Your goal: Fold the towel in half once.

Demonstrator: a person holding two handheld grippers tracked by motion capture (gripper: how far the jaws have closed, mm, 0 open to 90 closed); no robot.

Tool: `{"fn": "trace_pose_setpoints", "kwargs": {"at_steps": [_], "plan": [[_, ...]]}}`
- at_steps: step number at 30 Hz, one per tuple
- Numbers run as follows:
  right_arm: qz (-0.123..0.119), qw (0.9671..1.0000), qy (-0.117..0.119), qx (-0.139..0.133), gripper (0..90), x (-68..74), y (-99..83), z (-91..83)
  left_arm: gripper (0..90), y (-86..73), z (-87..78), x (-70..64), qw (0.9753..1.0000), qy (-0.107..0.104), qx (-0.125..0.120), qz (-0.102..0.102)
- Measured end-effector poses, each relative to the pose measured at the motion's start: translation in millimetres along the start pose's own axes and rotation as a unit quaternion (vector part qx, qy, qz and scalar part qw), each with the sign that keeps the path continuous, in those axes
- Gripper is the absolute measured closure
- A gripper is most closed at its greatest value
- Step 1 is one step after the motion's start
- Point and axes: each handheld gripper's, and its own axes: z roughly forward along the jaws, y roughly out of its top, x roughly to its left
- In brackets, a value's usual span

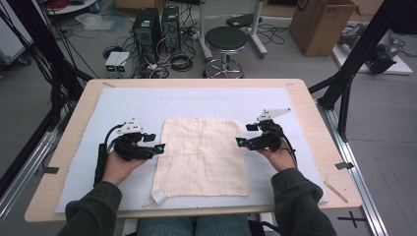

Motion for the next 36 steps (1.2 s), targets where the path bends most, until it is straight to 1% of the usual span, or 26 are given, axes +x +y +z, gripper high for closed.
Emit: {"fn": "trace_pose_setpoints", "kwargs": {"at_steps": [2,3,5,7,8,9,10,11,12,13,15,16,18,21,23,24,26,29,31,32,33,35,36], "plan": [[0.004,1.0000,0.000,-0.001,22.2,-4.5,4.7,0.5,41.4,4.8,1.3,4.3,0.9999,0.001,-0.006,-0.008],[0.005,1.0000,-0.002,-0.001,22.2,-6.1,7.2,0.8,41.5,7.4,2.1,6.5,0.9999,0.002,-0.004,-0.013],[0.003,1.0000,-0.003,0.000,22.5,-8.8,12.4,1.4,41.4,13.0,2.9,11.0,0.9999,0.010,-0.001,-0.013],[0.002,1.0000,-0.005,0.002,22.5,-11.7,18.0,2.2,41.4,18.5,2.9,15.4,0.9997,0.015,-0.007,-0.018],[0.003,1.0000,-0.007,0.004,22.7,-13.1,20.7,2.7,41.6,22.2,3.3,18.3,0.9997,0.017,0.000,-0.016],[0.004,0.9999,-0.009,0.008,22.6,-15.1,23.9,2.9,41.6,26.0,3.8,20.6,0.9996,0.023,0.003,-0.015],[0.003,0.9999,-0.009,0.010,23.4,-17.4,27.4,3.7,41.6,29.3,3.9,23.2,0.9996,0.025,0.000,-0.014],[0.002,0.9999,-0.013,0.007,24.3,-19.5,30.1,3.6,41.7,33.0,4.8,25.9,0.9993,0.029,-0.009,-0.022],[0.005,0.9999,-0.013,0.006,24.5,-22.3,33.5,4.1,42.2,35.0,5.5,27.8,0.9991,0.031,-0.012,-0.025],[0.010,0.9998,-0.015,0.008,25.1,-23.4,35.1,4.3,42.8,38.0,7.0,31.6,0.9991,0.035,-0.008,-0.023],[0.011,0.9998,-0.017,0.007,26.1,-29.1,37.9,7.4,42.8,40.9,10.6,35.8,0.9987,0.042,-0.005,-0.028],[0.016,0.9996,-0.020,0.006,27.6,-31.0,38.2,8.9,42.8,41.9,12.8,38.5,0.9985,0.047,-0.004,-0.029],[0.024,0.9995,-0.021,0.007,28.5,-35.6,36.9,13.5,44.1,41.9,18.2,43.1,0.9980,0.050,-0.006,-0.037],[0.035,0.9988,-0.026,0.020,29.4,-42.1,33.8,22.9,45.7,38.7,28.3,49.9,0.9970,0.060,-0.005,-0.048],[0.041,0.9984,-0.028,0.027,32.1,-45.3,32.0,28.9,48.0,35.4,38.0,54.1,0.9962,0.070,0.002,-0.052],[0.043,0.9981,-0.033,0.028,33.4,-47.3,31.1,31.6,48.3,34.3,41.4,55.5,0.9960,0.071,0.003,-0.054],[0.047,0.9977,-0.038,0.029,36.5,-50.3,30.0,34.4,49.9,31.5,49.6,58.5,0.9953,0.081,0.009,-0.052],[0.059,0.9966,-0.047,0.033,40.9,-56.4,26.8,38.1,51.6,27.7,60.6,61.5,0.9940,0.089,0.010,-0.064],[0.061,0.9957,-0.055,0.042,44.2,-59.9,24.8,40.8,52.9,25.0,67.4,63.1,0.9927,0.096,0.012,-0.072],[0.065,0.9953,-0.057,0.045,46.4,-61.7,23.6,42.2,53.0,23.6,69.9,64.2,0.9920,0.100,0.018,-0.075],[0.069,0.9947,-0.059,0.049,47.8,-63.1,22.5,44.0,53.8,21.9,72.7,64.9,0.9910,0.103,0.022,-0.083],[0.069,0.9936,-0.068,0.057,51.0,-66.0,20.5,47.5,54.5,19.6,77.5,65.8,0.9892,0.111,0.030,-0.091],[0.077,0.9929,-0.069,0.059,52.5,-67.4,19.3,49.1,54.5,18.9,79.2,66.3,0.9882,0.116,0.029,-0.096]]}}
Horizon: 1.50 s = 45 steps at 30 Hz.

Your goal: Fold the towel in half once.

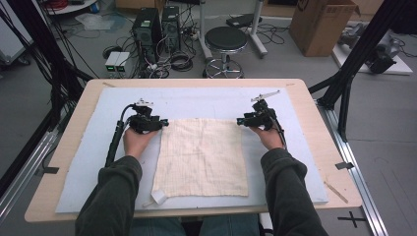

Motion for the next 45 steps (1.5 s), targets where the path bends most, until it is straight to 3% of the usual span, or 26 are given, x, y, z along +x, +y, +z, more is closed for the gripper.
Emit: {"fn": "trace_pose_setpoints", "kwargs": {"at_steps": [3,7,9,14,19,21,23,30,34,37,42,45], "plan": [[0.009,1.0000,-0.002,0.004,56.0,-3.1,-1.8,6.5,54.5,-0.7,4.0,2.2,0.9998,0.014,-0.002,-0.012],[0.013,0.9998,0.004,0.016,58.5,-2.9,-3.3,14.8,54.6,-3.4,11.3,4.9,0.9998,0.006,0.008,-0.018],[0.021,0.9996,0.008,0.018,61.1,-3.3,-4.3,18.6,56.1,-4.8,14.9,3.6,0.9998,0.001,0.014,-0.012],[0.017,0.9992,0.009,0.035,72.0,-1.2,-5.7,25.1,61.0,-1.9,18.3,-1.0,0.9998,0.013,0.017,0.000],[0.018,0.9992,0.009,0.035,82.3,-0.7,-5.3,26.3,76.4,0.1,21.6,-3.5,0.9993,0.032,0.018,-0.004],[0.011,0.9993,0.009,0.036,83.9,0.7,-4.6,26.9,84.6,0.2,21.0,-2.2,0.9995,0.024,0.020,-0.002],[0.015,0.9993,0.010,0.032,84.7,1.8,-3.9,26.3,86.8,0.4,20.3,-3.4,0.9994,0.028,0.018,0.002],[0.013,0.9998,0.010,0.006,85.2,3.9,2.2,19.6,87.4,8.5,4.8,1.9,0.9994,0.035,-0.010,0.003],[0.001,1.0000,0.009,-0.002,85.2,9.6,13.1,18.3,87.4,16.8,-6.9,5.1,0.9989,0.040,-0.022,0.007],[-0.010,0.9999,0.004,-0.010,85.3,13.7,23.4,16.5,87.5,23.6,-17.0,6.8,0.9981,0.041,-0.045,0.010],[-0.007,0.9994,-0.004,-0.034,85.2,16.2,33.2,7.2,87.4,26.8,-25.6,9.7,0.9980,0.033,-0.053,0.010],[-0.008,0.9995,0.001,-0.029,85.2,16.0,32.1,5.7,87.4,26.9,-27.7,7.0,0.9982,0.028,-0.050,0.019]]}}
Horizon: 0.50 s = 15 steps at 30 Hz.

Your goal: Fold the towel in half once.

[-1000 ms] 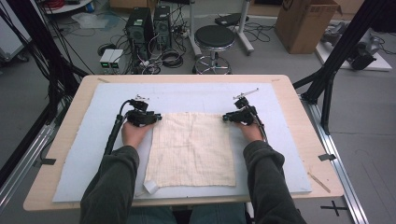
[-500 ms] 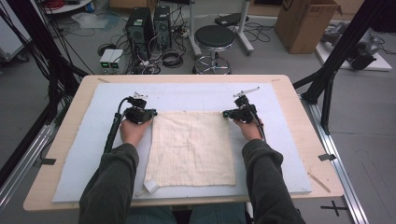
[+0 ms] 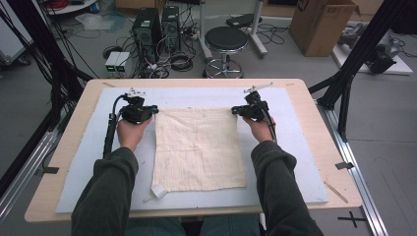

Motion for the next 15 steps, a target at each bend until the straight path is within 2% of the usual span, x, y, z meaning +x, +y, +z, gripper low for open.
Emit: {"fn": "trace_pose_setpoints", "kwargs": {"at_steps": [5,8,11,15], "plan": [[-0.003,0.9999,0.008,-0.008,85.2,2.0,0.0,-11.2,87.4,-0.4,-7.5,-6.7,0.9998,-0.017,-0.006,0.010],[-0.006,0.9997,0.014,-0.017,85.2,2.8,-2.2,-19.4,87.5,-1.2,-13.1,-9.9,0.9994,-0.025,0.001,0.022],[-0.008,0.9995,0.022,-0.021,85.1,4.1,-6.7,-25.7,87.4,-3.9,-22.2,-14.7,0.9989,-0.036,-0.015,0.026],[-0.011,0.9990,0.032,-0.030,85.1,7.3,-11.4,-32.5,87.5,-9.5,-30.5,-16.5,0.9984,-0.039,-0.017,0.036]]}}
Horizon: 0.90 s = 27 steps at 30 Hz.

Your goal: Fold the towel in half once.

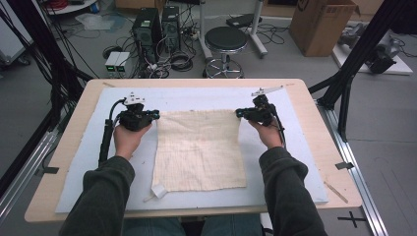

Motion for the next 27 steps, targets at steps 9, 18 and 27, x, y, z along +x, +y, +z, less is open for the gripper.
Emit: {"fn": "trace_pose_setpoints", "kwargs": {"at_steps": [9,18,27], "plan": [[-0.011,0.9995,0.029,-0.007,85.0,11.0,-7.0,-11.3,87.4,-9.2,-19.3,-5.9,0.9997,-0.014,-0.013,0.015],[-0.023,0.9985,0.047,-0.017,85.0,19.7,-18.9,-25.8,87.4,-23.3,-34.1,-18.5,0.9986,-0.030,-0.016,0.040],[-0.038,0.9970,0.061,-0.031,85.0,34.1,-32.4,-40.5,87.4,-34.2,-48.0,-31.0,0.9971,-0.040,-0.021,0.062]]}}
